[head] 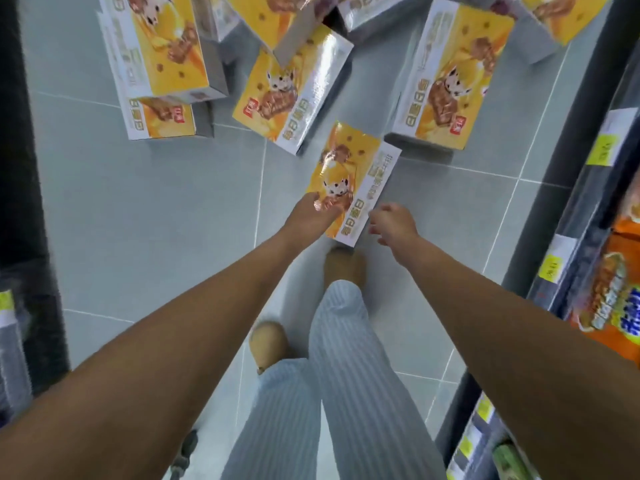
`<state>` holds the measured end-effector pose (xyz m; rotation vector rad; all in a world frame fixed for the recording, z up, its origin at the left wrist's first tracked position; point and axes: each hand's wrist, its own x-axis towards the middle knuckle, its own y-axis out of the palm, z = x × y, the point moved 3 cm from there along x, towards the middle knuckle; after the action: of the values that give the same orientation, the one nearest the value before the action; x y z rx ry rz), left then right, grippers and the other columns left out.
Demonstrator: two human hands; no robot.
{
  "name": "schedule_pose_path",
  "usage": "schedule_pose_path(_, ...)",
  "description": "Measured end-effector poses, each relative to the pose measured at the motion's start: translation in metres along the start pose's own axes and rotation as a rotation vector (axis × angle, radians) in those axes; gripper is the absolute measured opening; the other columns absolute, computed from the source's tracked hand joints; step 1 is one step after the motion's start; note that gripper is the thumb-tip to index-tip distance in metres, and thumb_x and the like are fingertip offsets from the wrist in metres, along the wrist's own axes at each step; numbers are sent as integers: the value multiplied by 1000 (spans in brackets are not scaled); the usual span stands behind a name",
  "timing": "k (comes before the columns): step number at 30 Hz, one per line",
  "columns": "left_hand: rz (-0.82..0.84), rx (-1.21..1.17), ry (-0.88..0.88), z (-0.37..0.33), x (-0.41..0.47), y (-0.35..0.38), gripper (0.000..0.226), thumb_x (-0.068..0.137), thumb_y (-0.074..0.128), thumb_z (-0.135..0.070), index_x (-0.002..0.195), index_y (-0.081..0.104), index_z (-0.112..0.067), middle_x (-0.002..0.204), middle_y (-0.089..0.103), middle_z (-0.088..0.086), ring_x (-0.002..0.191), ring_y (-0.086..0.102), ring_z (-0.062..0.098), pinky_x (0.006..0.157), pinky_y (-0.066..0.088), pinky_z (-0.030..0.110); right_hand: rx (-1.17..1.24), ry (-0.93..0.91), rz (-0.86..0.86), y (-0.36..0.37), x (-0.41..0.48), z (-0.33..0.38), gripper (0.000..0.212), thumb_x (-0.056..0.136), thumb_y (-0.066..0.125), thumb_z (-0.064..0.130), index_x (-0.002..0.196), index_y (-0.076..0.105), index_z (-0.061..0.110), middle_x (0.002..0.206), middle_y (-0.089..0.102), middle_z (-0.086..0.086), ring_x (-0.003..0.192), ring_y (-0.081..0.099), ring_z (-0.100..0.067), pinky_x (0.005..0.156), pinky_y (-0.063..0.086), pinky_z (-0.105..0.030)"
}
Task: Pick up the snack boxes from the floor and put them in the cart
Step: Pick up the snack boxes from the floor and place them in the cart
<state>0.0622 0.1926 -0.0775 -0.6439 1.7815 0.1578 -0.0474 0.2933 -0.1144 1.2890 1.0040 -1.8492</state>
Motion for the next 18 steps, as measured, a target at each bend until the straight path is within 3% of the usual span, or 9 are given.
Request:
schedule_pose_path(3, -23, -6, -4, 2, 33, 6, 36, 88, 65, -27, 121, 52, -18, 109, 51, -5, 101, 54, 14, 72, 42, 16, -57, 10, -22, 6, 37, -7, 15, 95, 50, 14, 109, 55, 9, 90, 59, 0, 64, 54, -7, 41, 39, -14)
schedule_pose_path(5, -65, -1, -17, 5, 53, 8, 32, 71, 67, -35, 96, 51, -25, 106, 57, -1, 101, 60, 20, 85, 49, 25, -48, 51, -34, 9, 56, -14, 35, 95, 53, 17, 128, 50, 4, 110, 60, -8, 87, 61, -19, 56, 44, -18)
schedule_pose_path(7, -84, 21, -47, 11, 76, 9, 48, 64, 62, -41, 106, 49, -22, 116, 59, 4, 109, 60, 27, 95, 49, 39, -52, 96, -42, 12, 72, -22, 51, 95, 56, 21, 140, 38, 2, 134, 53, -14, 117, 55, -27, 74, 41, -25)
schedule_pose_path(9, -80, 35, -89, 15, 97, 10, 65, 77, 67, -39, 132, 42, -14, 134, 51, 9, 121, 53, 29, 101, 45, 43, -33, 126, -29, 13, 88, -29, 58, 96, 57, 23, 143, 32, 1, 144, 46, -14, 126, 49, -27, 79, 38, -26)
schedule_pose_path(11, -78, 28, -111, 20, 118, 10, 58, 86, 64, -33, 134, 37, -16, 133, 49, 8, 123, 51, 27, 101, 44, 39, -14, 125, 6, 17, 103, -31, 57, 95, 59, 22, 142, 34, 2, 143, 47, -12, 120, 53, -24, 76, 38, -20)
schedule_pose_path(12, -74, 18, -112, 22, 127, 11, 49, 87, 64, -33, 127, 39, -17, 128, 51, 6, 120, 52, 26, 98, 45, 38, 10, 108, 23, 19, 110, -31, 53, 94, 61, 21, 139, 39, 3, 139, 52, -11, 107, 59, -20, 71, 41, -14)
schedule_pose_path(14, -76, 8, -119, 31, 150, 15, 58, 85, 65, -34, 130, 40, -9, 130, 53, 7, 117, 56, 27, 98, 47, 40, 42, 67, 59, 25, 127, -32, 37, 93, 62, 18, 126, 52, 6, 130, 61, -10, 77, 58, -6, 52, 41, -8)
schedule_pose_path(15, -72, 10, -126, 33, 155, 16, 58, 85, 65, -34, 131, 42, -8, 129, 55, 8, 111, 58, 25, 96, 48, 39, 57, 48, 78, 27, 133, -32, 27, 92, 63, 17, 118, 57, 8, 125, 64, -10, 72, 56, -3, 51, 41, -9)
schedule_pose_path(18, -50, 5, -79, 37, 165, 17, 17, 89, 62, -27, 100, 59, -15, 102, 64, 6, 82, 62, 17, 81, 48, 30, 160, 30, 113, 36, 142, -36, 12, 92, 62, 15, 104, 59, 16, 117, 67, -8, 76, 61, -7, 62, 48, -18)
